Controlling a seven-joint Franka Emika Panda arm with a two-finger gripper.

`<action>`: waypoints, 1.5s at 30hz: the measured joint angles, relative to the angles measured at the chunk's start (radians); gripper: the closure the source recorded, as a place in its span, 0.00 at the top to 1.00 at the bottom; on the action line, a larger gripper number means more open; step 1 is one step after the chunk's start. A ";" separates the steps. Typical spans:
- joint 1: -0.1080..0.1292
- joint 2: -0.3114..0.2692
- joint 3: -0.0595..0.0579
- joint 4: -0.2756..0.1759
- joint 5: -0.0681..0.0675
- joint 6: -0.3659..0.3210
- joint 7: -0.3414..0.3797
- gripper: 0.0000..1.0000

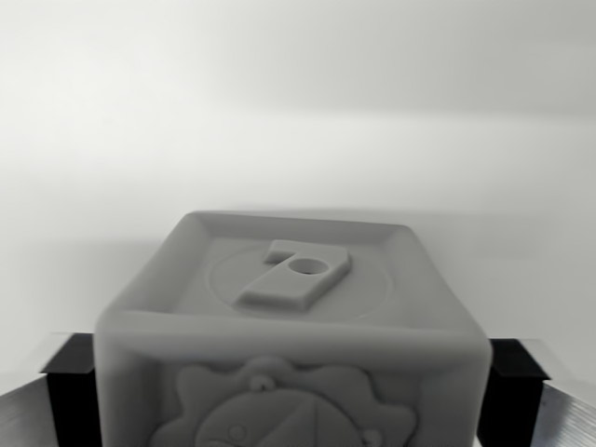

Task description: Destack cube

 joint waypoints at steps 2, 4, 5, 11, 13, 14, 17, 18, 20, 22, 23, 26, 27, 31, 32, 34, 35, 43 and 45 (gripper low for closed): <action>0.000 0.000 0.000 0.000 0.000 0.000 0.000 1.00; 0.000 0.000 0.000 0.000 0.000 0.000 0.000 1.00; 0.000 0.000 0.000 0.000 0.000 0.000 0.000 1.00; 0.000 0.000 0.000 0.000 0.000 0.000 0.000 1.00; 0.000 0.000 0.000 0.000 0.000 0.000 0.000 1.00; 0.000 0.000 0.000 0.000 0.000 0.000 0.000 1.00; 0.000 0.000 0.000 0.000 0.000 0.000 0.000 1.00; 0.000 0.000 0.000 0.000 0.000 0.000 0.000 1.00; 0.000 0.000 0.000 0.000 0.000 0.000 0.000 1.00; 0.000 -0.001 0.000 0.000 0.000 -0.001 0.000 1.00; 0.001 -0.003 -0.001 -0.001 0.000 -0.002 0.000 1.00; 0.002 -0.011 -0.003 -0.003 0.000 -0.006 0.000 1.00; 0.003 -0.016 -0.004 -0.004 0.000 -0.009 0.000 1.00; 0.008 -0.035 -0.009 -0.009 -0.001 -0.023 0.001 1.00; 0.009 -0.041 -0.011 -0.011 -0.002 -0.027 0.001 1.00; 0.012 -0.050 -0.014 -0.013 -0.003 -0.034 0.002 1.00; 0.013 -0.057 -0.016 -0.015 -0.004 -0.039 0.003 1.00; 0.030 -0.120 -0.036 -0.031 -0.016 -0.086 0.012 1.00; 0.035 -0.139 -0.042 -0.034 -0.021 -0.101 0.016 1.00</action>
